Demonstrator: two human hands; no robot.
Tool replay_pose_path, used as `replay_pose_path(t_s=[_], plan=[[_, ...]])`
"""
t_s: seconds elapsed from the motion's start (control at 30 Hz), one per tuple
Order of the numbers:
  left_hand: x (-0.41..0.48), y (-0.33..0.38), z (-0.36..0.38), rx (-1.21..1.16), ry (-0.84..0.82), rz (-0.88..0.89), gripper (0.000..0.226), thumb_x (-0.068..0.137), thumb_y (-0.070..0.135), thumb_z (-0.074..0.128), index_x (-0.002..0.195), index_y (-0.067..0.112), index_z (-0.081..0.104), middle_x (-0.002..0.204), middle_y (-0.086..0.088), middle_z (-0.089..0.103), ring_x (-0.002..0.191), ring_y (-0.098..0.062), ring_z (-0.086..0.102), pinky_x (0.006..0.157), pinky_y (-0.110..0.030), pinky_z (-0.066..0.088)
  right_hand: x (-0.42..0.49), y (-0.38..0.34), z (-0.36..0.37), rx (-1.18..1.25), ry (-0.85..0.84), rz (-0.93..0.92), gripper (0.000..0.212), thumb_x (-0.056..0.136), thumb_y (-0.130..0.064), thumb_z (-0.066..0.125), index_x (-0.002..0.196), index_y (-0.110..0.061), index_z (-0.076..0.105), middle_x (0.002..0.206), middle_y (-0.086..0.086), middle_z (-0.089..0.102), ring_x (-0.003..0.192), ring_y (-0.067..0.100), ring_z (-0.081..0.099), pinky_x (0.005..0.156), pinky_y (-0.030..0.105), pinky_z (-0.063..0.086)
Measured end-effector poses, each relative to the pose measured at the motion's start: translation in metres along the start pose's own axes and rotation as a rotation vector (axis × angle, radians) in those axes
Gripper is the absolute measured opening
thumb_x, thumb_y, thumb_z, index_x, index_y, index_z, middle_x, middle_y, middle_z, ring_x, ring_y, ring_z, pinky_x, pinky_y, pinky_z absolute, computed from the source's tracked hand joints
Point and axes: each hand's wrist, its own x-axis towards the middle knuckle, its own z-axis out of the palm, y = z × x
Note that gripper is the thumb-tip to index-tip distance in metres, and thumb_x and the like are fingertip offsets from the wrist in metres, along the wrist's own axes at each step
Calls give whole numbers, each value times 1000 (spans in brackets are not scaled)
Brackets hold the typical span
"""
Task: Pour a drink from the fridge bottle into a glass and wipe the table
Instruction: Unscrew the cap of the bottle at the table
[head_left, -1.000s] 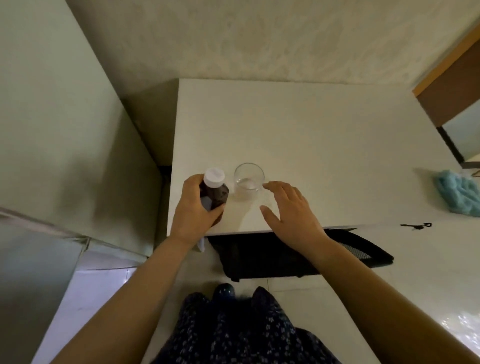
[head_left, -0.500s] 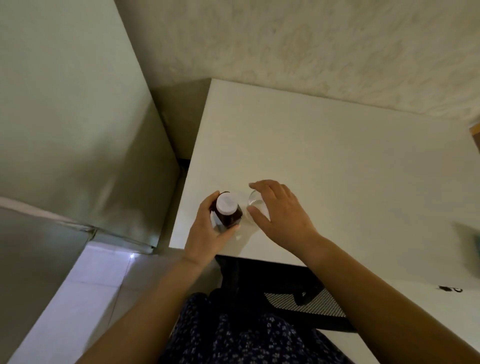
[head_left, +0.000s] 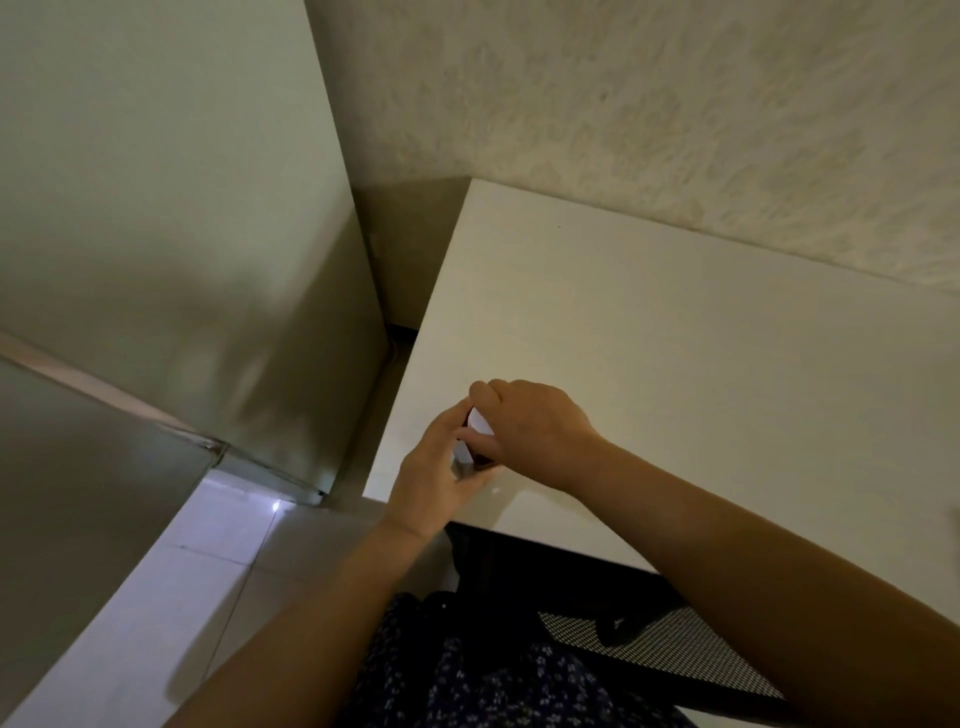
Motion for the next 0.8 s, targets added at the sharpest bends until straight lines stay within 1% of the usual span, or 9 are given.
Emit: replay_pose_path(t_s=[0.13, 0.27, 0.33, 0.4, 0.5, 0.57, 0.67, 0.73, 0.8], plan=[[3, -5, -2, -2, -30, 19, 62, 75, 39, 76, 127, 23, 46, 120, 8, 58, 101, -4, 56, 90, -8, 43, 4, 16, -1, -12, 21, -224, 28, 95, -45, 38, 92, -18, 44, 80, -1, 54, 67, 16, 50, 56, 27, 33], [5, -6, -12, -13, -66, 63, 65, 74, 42, 76, 127, 33, 40, 122, 17, 52, 110, -1, 52, 93, -10, 41, 11, 26, -17, -51, -98, -482, 32, 97, -38, 40, 118, -17, 50, 94, 1, 55, 77, 17, 47, 60, 27, 34], [5, -6, -11, 1, -60, 84, 64, 75, 40, 76, 128, 28, 42, 123, 16, 51, 109, 0, 51, 92, -7, 40, 8, 24, -17, -61, -59, -426, 34, 97, -39, 36, 119, -16, 48, 96, 3, 56, 77, 20, 47, 60, 29, 36], [4, -6, -7, 15, -44, 86, 59, 75, 38, 76, 124, 19, 48, 125, 8, 55, 108, -4, 53, 94, -12, 43, 5, 12, -12, -123, -9, -259, 38, 97, -45, 31, 115, -14, 46, 87, 4, 58, 69, 19, 47, 52, 27, 33], [4, -7, -7, 29, -38, 57, 52, 75, 37, 76, 116, 13, 53, 125, 3, 57, 107, -12, 57, 92, -15, 45, 8, -3, -8, -168, -99, -61, 39, 97, -47, 30, 114, -13, 38, 66, 1, 47, 54, 15, 44, 44, 25, 24], [4, -6, -9, 23, -47, 45, 57, 75, 36, 77, 121, 15, 50, 124, 2, 57, 107, -12, 56, 91, -12, 43, 9, 0, -10, -119, -91, -102, 36, 97, -44, 32, 114, -12, 38, 67, 1, 47, 59, 16, 46, 47, 26, 29], [5, -4, -9, 25, -63, 23, 68, 75, 40, 76, 130, 18, 43, 128, 1, 57, 113, -10, 53, 97, -19, 44, 7, 17, -19, -57, -84, -290, 31, 97, -39, 36, 114, -14, 43, 89, 3, 57, 76, 18, 49, 64, 31, 43], [6, -2, -9, 38, -61, 24, 69, 74, 40, 76, 131, 19, 42, 127, 3, 56, 111, -4, 50, 92, -5, 38, 7, 18, -22, -71, -89, -374, 31, 96, -34, 37, 120, -15, 45, 96, 3, 55, 80, 19, 48, 68, 32, 43], [7, 1, -9, 38, -75, 16, 67, 75, 36, 76, 130, 18, 42, 124, 8, 53, 110, -4, 49, 85, 3, 34, 7, 8, -20, -93, -52, -286, 32, 96, -34, 35, 120, -14, 45, 93, 4, 54, 74, 18, 45, 63, 31, 39]])
